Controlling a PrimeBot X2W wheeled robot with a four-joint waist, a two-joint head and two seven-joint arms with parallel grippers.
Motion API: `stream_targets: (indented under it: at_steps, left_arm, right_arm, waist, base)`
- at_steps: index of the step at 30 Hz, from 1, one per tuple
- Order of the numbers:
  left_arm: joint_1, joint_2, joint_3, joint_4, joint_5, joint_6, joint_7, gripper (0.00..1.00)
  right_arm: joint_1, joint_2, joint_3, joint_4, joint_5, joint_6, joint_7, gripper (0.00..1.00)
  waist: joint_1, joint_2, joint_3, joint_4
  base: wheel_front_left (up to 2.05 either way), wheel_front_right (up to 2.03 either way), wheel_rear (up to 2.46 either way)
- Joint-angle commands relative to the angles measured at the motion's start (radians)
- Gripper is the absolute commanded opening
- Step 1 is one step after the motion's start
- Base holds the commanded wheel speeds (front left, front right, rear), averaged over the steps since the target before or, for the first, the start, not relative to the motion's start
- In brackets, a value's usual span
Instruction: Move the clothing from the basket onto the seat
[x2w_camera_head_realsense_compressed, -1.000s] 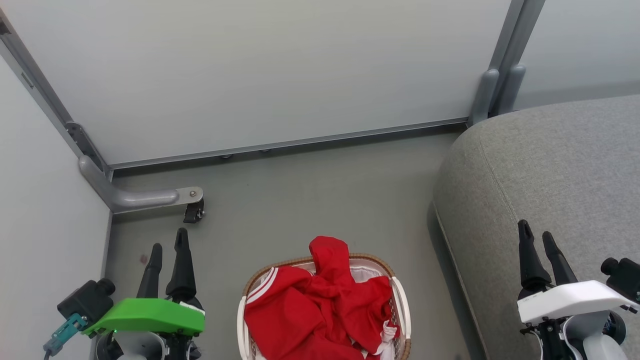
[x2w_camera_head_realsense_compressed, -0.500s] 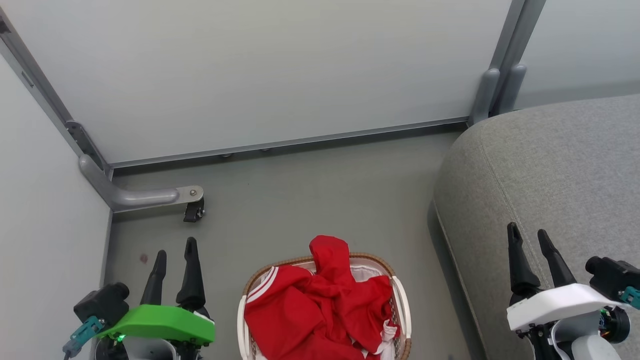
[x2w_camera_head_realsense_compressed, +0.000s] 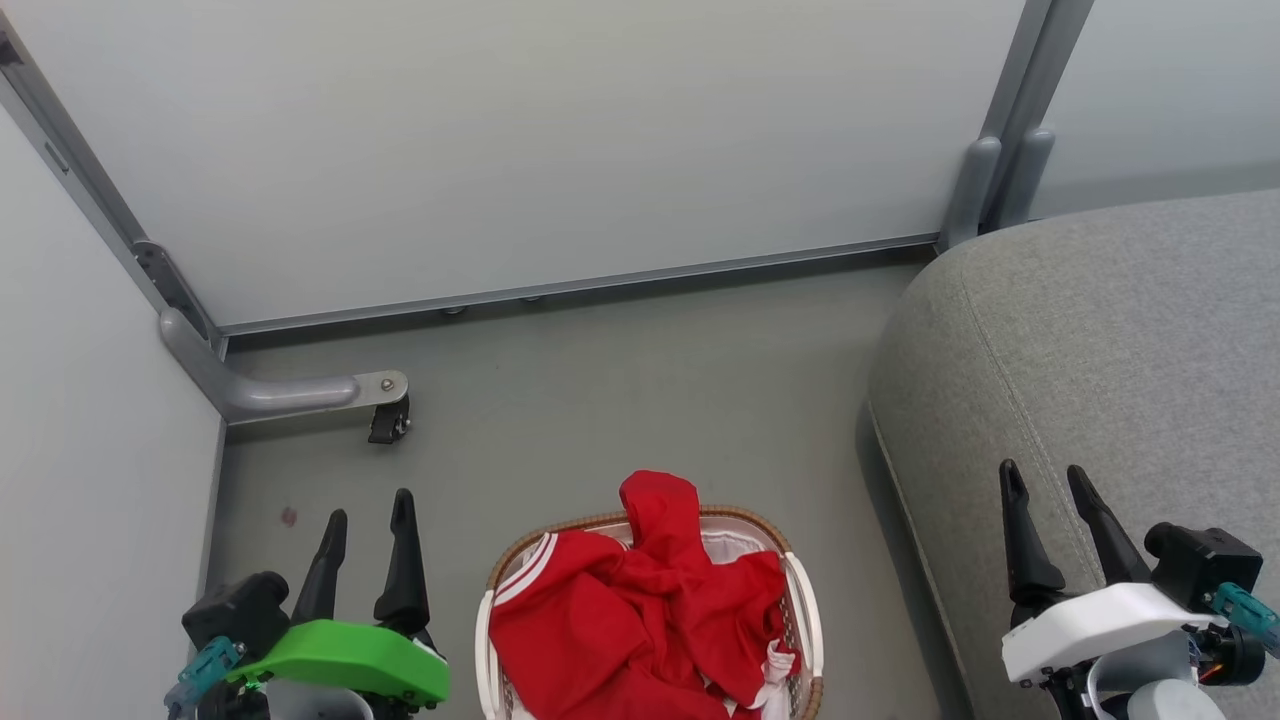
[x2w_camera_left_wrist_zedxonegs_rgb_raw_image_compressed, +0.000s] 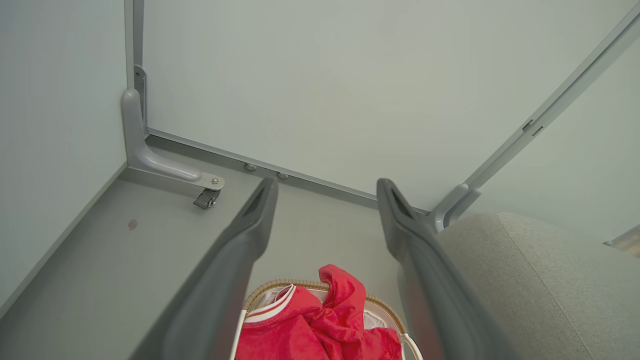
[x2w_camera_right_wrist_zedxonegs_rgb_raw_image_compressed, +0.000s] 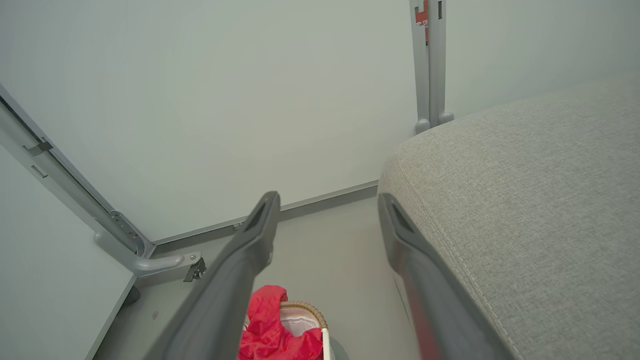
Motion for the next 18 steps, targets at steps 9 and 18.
stream_targets:
  at_steps: [9, 18]
  left_arm:
    - [0.006, 0.008, -0.013, 0.030, 0.063, 0.005, -0.028, 1.00]
    - [0.015, 0.009, -0.022, 0.053, 0.116, 0.010, -0.046, 1.00]
  right_arm:
    - [0.016, -0.007, 0.003, -0.001, -0.100, 0.000, -0.028, 1.00]
    - [0.022, -0.008, 0.007, -0.001, -0.180, 0.000, -0.046, 1.00]
  waist:
    - [0.0000, 0.0000, -0.003, 0.002]
    - [0.0000, 0.0000, -0.007, 0.005]
  base:
    - [0.00, 0.00, 0.00]
    - [0.00, 0.00, 0.00]
